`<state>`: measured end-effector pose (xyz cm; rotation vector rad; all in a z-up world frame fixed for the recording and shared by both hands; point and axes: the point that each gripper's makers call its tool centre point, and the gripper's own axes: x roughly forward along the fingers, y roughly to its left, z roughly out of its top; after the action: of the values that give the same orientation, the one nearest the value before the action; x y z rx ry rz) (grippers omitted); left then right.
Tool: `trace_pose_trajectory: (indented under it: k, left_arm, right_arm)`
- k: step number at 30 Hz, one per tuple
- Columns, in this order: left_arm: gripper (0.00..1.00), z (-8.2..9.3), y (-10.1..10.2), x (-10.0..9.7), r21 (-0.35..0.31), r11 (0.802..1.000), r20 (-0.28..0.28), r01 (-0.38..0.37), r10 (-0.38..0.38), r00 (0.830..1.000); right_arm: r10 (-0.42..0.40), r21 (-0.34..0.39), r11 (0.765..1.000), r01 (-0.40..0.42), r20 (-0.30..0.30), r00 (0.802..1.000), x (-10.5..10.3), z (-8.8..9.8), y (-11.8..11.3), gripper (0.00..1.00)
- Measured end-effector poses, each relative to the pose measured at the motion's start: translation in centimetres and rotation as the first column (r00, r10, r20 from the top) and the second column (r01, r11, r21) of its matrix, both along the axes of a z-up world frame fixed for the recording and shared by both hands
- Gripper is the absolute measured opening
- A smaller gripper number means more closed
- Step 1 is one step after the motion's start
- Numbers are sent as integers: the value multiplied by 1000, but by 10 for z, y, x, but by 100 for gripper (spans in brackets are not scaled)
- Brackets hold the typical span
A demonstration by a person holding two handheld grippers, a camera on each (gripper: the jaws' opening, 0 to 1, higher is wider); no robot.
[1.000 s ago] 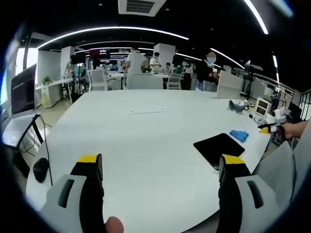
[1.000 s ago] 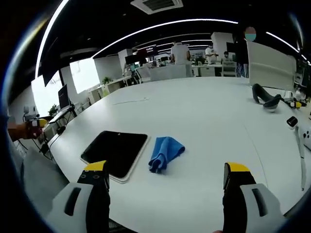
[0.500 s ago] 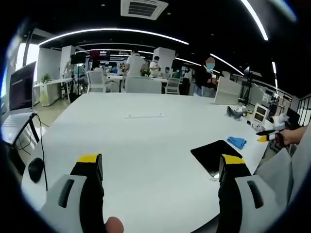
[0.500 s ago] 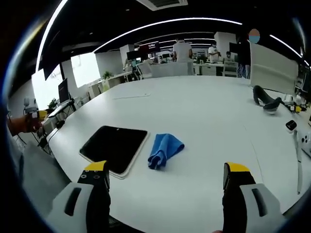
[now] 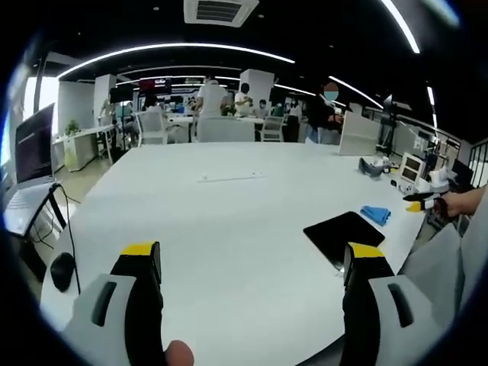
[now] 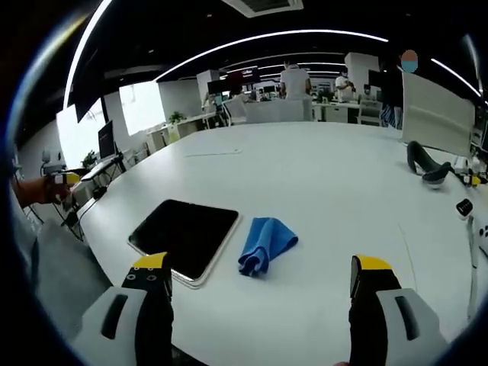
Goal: Wipe the mirror surface with the cleaning cloth until all visible marks leave the cleaned area.
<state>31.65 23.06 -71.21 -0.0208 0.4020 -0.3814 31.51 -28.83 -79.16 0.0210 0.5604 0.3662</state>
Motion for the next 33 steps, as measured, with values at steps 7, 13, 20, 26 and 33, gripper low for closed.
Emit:
trace_pose_trajectory:
  k: [7,13,20,26,33]
  left_arm:
    - [99,-1,-5,2,8,1000,-2,24,-24,1000]
    - [99,-3,-4,5,-14,1000,2,5,-5,1000]
    - [99,-11,-4,4,-12,1000,-11,12,-12,1000]
    - [99,-13,-5,1,-5,1000,-23,24,-24,999]
    - [98,-13,-3,1,-10,1000,-27,25,-25,999]
  right_arm:
    - [-10,29,1000,10,5,1000,10,3,9,96]
    - [-14,24,1000,13,6,1000,16,12,12,94]
    - [-2,-3,1000,2,-2,1000,36,20,22,86]
    - [0,-66,998,-5,-82,997,59,-13,30,68]
    - [-83,-99,993,70,-132,988,75,-50,18,40]
